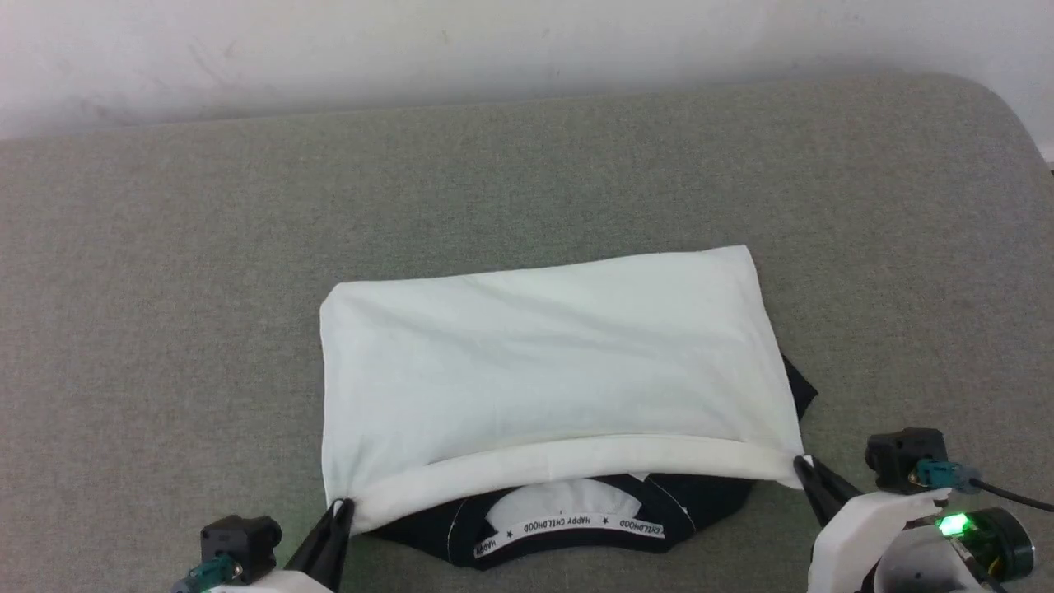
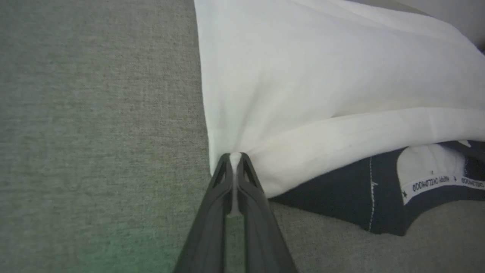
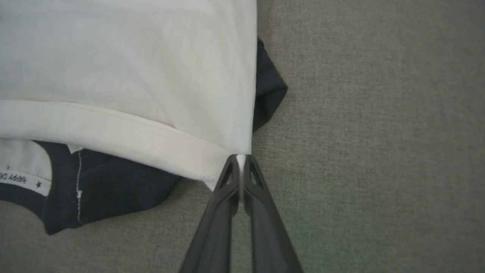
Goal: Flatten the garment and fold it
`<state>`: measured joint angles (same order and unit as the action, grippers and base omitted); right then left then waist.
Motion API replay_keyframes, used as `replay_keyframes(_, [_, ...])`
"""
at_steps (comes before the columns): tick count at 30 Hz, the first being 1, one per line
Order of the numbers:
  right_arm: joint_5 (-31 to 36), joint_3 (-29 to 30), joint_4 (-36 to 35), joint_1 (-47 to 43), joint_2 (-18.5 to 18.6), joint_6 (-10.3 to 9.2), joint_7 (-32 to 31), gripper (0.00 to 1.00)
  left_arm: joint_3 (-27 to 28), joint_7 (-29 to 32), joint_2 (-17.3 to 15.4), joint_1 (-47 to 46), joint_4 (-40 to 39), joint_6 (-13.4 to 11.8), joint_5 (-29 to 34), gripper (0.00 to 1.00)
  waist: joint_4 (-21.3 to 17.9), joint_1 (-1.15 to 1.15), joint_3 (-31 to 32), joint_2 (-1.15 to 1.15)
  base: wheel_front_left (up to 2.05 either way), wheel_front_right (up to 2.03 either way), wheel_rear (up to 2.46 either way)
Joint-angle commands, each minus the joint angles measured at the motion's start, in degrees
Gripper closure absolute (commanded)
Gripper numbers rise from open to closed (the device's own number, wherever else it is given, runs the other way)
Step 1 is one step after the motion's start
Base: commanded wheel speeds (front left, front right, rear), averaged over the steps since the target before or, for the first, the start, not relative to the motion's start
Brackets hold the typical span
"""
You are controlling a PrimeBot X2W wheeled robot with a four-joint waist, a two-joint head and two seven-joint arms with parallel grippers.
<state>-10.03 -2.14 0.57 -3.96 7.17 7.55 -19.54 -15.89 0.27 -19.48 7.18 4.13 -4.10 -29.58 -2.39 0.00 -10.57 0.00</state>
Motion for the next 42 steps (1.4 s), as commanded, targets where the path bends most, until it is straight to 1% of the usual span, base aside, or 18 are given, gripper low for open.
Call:
replay_keyframes(1, [-0.1, 0.1, 0.8, -0.9, -0.7, -0.06, -0.5, 1.00, -0.2, -0.3, 0.7, 0.0, 1.0, 0.1, -0.1, 1.00, -0.1, 0.00, 0.2, 0.00, 0.00, 0.00, 0.00])
replay_keyframes(2, [-0.4, 0.0, 1.4, -1.3, -1.0, -0.06, -1.2, 0.76, -0.3, -0.3, 0.9, 0.1, 1.5, 0.2, -0.3, 0.67, -0.1, 0.00, 0.4, 0.00, 0.00, 0.00, 0.00])
replay_keyframes(3, [-0.5, -0.2, 1.6, -1.5, -1.2, -0.06, -1.6, 0.22, -0.3, -0.5, 1.1, 0.2, 2.0, 0.1, -0.4, 0.08, -0.1, 0.00, 0.7, 0.00, 0.00, 0.00, 0.00])
replay_keyframes(4, [-0.8, 0.0, 1.8, -1.9, -1.5, -0.06, -2.0, 0.00, -0.2, -0.8, 1.5, 0.4, 2.2, -0.1, -0.7, 0.00, -0.1, 0.00, 1.0, 0.00, 0.00, 0.00, 0.00])
replay_keyframes(7, [-0.9, 0.6, 1.7, -3.2, -1.9, -0.06, -2.9, 0.00, 0.8, -2.6, 2.2, 1.1, 2.1, -1.0, -1.2, 0.00, 0.1, 0.00, 2.1, 0.00, 0.00, 0.00, 0.00])
replay_keyframes(10, [-0.9, 2.1, 0.5, -4.1, -2.3, -0.06, -2.6, 0.00, 2.8, -6.4, 2.8, 1.5, 1.0, -2.1, -1.5, 0.00, 0.4, 0.00, 3.1, 0.00, 0.00, 0.00, 0.00])
replay_keyframes(15, [-1.1, 5.9, -2.7, -3.4, -3.6, -0.06, 1.9, 0.00, 4.8, -13.1, 3.2, 0.1, -0.6, -3.3, 1.0, 0.00, 1.1, 0.00, 4.3, 0.00, 0.00, 0.00, 0.00])
replay_keyframes(19, [-0.5, 9.0, -2.5, -0.6, -4.2, -0.06, 5.7, 0.00, 6.0, -15.0, 4.0, -2.5, -2.2, -3.1, 4.1, 0.00, 1.7, 0.00, 4.6, 0.00, 0.00, 0.00, 0.00])
replay_keyframes(21, [-1.6, 10.0, -1.1, 1.2, -4.2, -0.06, 6.8, 0.00, 6.4, -15.2, 4.6, -4.1, -2.8, -2.8, 6.0, 0.00, 2.1, 0.00, 4.8, 0.00, 0.00, 0.00, 0.00])
replay_keyframes(24, [-4.0, 10.4, 2.6, 4.3, -4.3, -0.06, 7.5, 0.00, 7.4, -15.2, 5.6, -6.3, -3.7, -2.2, 9.3, 0.00, 2.5, 0.00, 4.8, 0.00, 0.00, 0.00, 0.00])
replay_keyframes(26, [-5.1, 10.5, 6.0, 6.4, -4.3, -0.06, 6.8, 0.00, 8.1, -15.2, 6.4, -7.5, -3.7, -1.6, 11.0, 0.00, 2.7, 0.00, 4.8, 0.00, 0.00, 0.00, 0.00])
replay_keyframes(30, [-6.6, 10.1, 14.2, 11.4, -4.3, -0.06, 3.9, 0.00, 9.7, -15.3, 8.0, -9.5, -3.1, -0.5, 13.5, 0.00, 2.8, 0.00, 4.5, 0.00, 0.00, 0.00, 0.00])
replay_keyframes(34, [-6.6, 9.1, 22.5, 16.6, -4.3, -0.06, 0.6, 0.00, 11.1, -15.3, 9.4, -10.8, -2.3, 0.5, 15.2, 0.00, 2.9, 0.00, 3.9, 0.00, 0.00, 0.00, 0.00])
replay_keyframes(38, [-6.1, 8.1, 29.5, 21.2, -4.3, -0.06, -2.0, 0.00, 11.9, -15.3, 10.7, -11.7, -1.4, 1.6, 16.4, 0.00, 3.1, 0.00, 3.0, 0.00, 0.00, 0.00, 0.00])
replay_keyframes(42, [-8.7, 5.7, 35.2, 24.2, -4.3, -0.06, -4.9, 0.00, 12.5, -15.3, 11.9, -12.0, -0.6, 2.6, 17.3, 0.00, 3.4, 0.00, 2.6, 0.00, 0.00, 0.00, 0.00])
